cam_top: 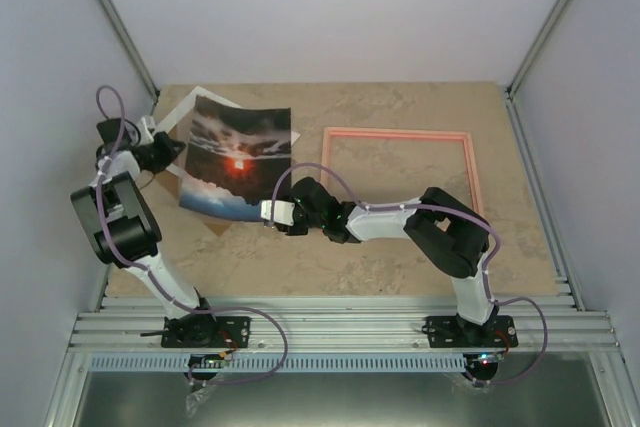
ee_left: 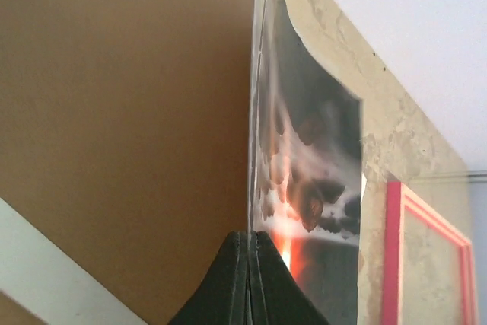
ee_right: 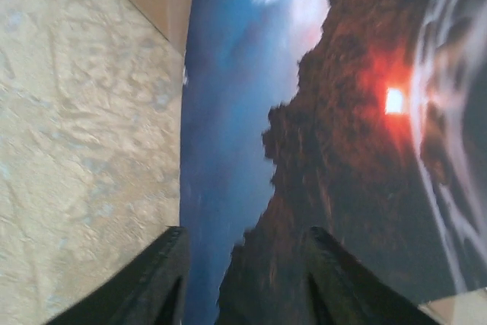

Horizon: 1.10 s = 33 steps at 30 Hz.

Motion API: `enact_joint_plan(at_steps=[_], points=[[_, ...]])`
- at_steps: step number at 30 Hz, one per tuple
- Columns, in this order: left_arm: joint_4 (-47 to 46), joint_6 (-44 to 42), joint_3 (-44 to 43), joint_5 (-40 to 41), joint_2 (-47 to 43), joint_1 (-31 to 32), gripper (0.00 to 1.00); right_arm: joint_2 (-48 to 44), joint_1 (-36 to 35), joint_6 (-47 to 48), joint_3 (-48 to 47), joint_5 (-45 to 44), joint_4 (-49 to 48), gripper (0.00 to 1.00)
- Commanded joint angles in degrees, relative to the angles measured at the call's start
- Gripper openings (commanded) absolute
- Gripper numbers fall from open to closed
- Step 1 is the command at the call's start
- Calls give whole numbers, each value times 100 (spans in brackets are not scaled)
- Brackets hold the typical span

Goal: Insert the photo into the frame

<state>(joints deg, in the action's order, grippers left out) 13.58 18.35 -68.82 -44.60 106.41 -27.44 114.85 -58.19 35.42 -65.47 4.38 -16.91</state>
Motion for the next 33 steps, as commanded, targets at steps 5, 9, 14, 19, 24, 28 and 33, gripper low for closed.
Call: enact_joint_plan(at_steps=[5, 9, 14, 19, 24, 28, 33], points=[[2393, -2318, -1487, 1257, -435, -73, 0, 30, 44, -124, -598, 1024, 711, 63], [2768, -2853, -2030, 1900, -656, -73, 0, 43, 144, -260, -957, 1387, 1182, 74], [2760, -3363, -2507, 2836, -998, -73, 0, 29, 338, -505, -1309, 1804, 1514, 80], [2714, -3606, -3096, 2947, -1303, -75, 0, 72, 616, -798, -1772, 2238, 1947, 85], [2822, -3758, -3834, 2600, -1421, -50, 0, 109, 1016, -1203, -2387, 2646, 2332, 89], [2855, -4007, -4212, 2236, -1536, 76, 0, 122, 1395, -1557, -2835, 2939, 2541, 92], [3347, -4578, -4747, 1236, -1577, 345, 0, 76, 1902, -2167, -3268, 3209, 2645, 94]])
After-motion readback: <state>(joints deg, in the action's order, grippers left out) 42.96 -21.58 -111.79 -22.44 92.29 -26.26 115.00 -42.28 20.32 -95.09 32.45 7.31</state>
